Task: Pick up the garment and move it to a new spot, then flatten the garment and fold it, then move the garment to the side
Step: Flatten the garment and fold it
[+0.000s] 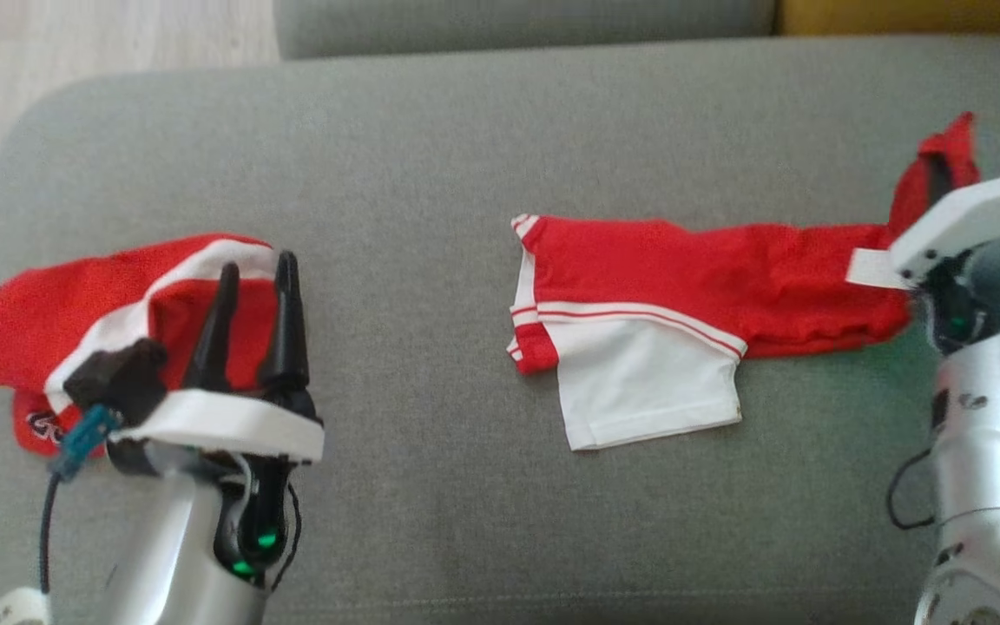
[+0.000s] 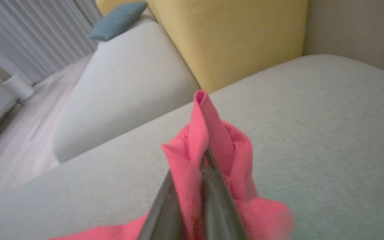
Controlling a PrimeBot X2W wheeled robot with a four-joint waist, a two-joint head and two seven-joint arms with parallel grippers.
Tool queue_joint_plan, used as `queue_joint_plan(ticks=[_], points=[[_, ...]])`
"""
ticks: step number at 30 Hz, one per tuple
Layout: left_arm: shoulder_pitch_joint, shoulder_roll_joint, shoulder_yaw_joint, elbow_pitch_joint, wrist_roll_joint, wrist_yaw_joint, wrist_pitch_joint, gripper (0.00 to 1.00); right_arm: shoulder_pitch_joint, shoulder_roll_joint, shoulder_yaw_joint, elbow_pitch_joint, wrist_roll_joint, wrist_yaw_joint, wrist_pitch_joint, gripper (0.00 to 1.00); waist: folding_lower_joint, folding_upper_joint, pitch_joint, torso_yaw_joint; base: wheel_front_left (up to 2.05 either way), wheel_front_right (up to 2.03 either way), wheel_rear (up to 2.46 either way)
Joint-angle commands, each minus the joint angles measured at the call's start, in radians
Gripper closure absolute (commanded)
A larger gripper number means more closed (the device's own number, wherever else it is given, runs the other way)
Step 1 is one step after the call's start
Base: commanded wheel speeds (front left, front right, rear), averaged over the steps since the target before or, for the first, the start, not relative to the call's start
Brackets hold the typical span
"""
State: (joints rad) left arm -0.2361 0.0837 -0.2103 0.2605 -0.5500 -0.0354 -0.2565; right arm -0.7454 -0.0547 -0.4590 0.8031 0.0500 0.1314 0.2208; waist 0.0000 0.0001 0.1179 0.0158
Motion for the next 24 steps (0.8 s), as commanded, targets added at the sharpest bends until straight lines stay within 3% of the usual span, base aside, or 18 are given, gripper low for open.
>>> queue_joint_plan(ticks=[1,10,24], points=[[-0.028,0.007,0.04,-0.03,-0.008,-0.001,-0.005,0.0,-0.023,0.004,0.038,-0.031,0.018,-0.001,-0.009,1.0,0.0,-0.0001,-0.036,0.011,0.0,0.0,0.0],[0.038,-0.006,0.03,-0.033,-0.012,0.009,-0.005,0.0,0.086,0.004,0.431,-0.051,0.415,-0.001,-0.038,1.0,0.0,-0.0001,-0.118,0.063,0.0,0.0,0.0],[0.046,-0.011,0.008,-0.035,-0.019,0.009,-0.003,0.0,0.107,0.004,0.847,0.055,0.827,-0.001,-0.261,1.0,0.0,-0.0001,-0.092,0.148,0.0,0.0,0.0]])
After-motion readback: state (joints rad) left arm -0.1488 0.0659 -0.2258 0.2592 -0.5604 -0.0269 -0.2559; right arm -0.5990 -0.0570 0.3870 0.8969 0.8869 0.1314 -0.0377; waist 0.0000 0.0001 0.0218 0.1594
